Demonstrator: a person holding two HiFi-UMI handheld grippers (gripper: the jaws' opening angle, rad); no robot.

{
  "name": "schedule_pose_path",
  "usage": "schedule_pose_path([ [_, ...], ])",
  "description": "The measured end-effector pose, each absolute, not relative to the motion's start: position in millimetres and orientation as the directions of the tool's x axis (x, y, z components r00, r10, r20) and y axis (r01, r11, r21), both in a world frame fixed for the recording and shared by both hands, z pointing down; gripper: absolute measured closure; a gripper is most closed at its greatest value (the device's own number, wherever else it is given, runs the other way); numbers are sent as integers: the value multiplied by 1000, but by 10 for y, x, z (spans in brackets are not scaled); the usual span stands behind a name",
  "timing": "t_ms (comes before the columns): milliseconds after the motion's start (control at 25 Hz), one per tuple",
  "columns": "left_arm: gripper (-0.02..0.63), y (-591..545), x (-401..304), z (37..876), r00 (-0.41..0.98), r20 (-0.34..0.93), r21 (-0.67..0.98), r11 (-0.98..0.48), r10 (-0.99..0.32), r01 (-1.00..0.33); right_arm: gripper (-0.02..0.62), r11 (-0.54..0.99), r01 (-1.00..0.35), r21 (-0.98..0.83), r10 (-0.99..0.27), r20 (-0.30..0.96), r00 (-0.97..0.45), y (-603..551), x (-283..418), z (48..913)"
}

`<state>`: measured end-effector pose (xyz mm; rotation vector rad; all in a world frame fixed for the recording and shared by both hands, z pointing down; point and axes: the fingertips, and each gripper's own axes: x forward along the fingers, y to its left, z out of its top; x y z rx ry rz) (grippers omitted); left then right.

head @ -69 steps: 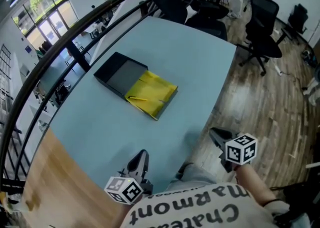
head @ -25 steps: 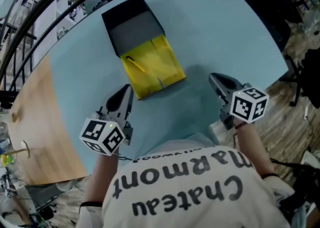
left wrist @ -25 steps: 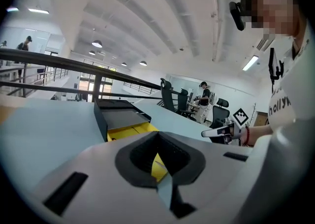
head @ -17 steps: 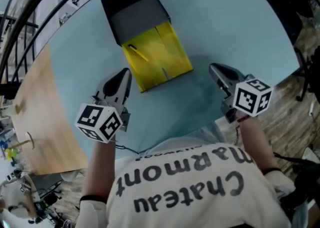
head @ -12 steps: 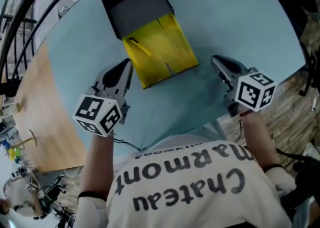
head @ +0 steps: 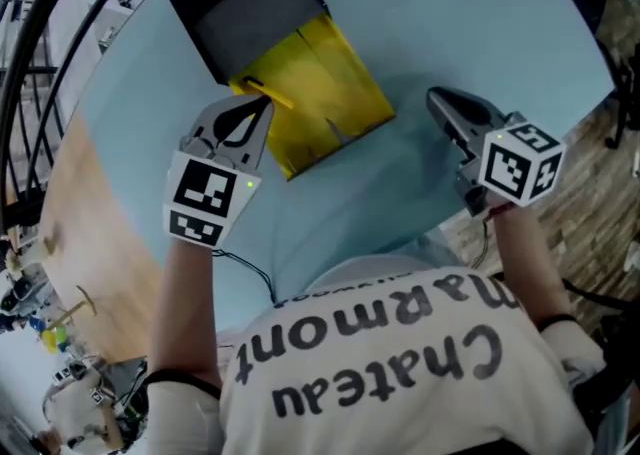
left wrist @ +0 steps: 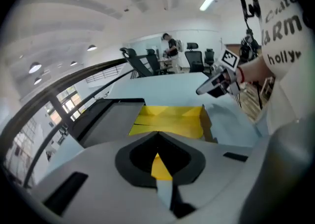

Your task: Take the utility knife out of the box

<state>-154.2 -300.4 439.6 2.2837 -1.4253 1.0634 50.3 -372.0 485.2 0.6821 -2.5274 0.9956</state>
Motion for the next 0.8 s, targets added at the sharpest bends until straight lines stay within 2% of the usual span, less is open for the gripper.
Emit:
schedule_pose_path([
  [120,603,-3046,-1531,4566,233,776,-240,-616,-586,-750,551,628,-556,-544,-306,484,-820,-3701,550,4917],
  [280,603,-3012,-1502,4815,211,864,-248,-750,-458,-613,551,617,-565,-548,-309,491,-814,-3712,660,4968],
  [360,577,-2985,-1513,4908,179,902,-245,-806,-394,-539,551,609,-569,-553,-311,493,-813,-3710,708,4990],
  [480,506,-2994,-1531,5015,141,938,-221,-860,-317,-459,551,596,-572,-564,-308,497,-811,-3706,764,5039],
  [800,495,-2860,-1602,5323,-55,991,-126,-981,-120,-145,551,577,-585,-570,-325,497,-804,-3716,1001,5101],
])
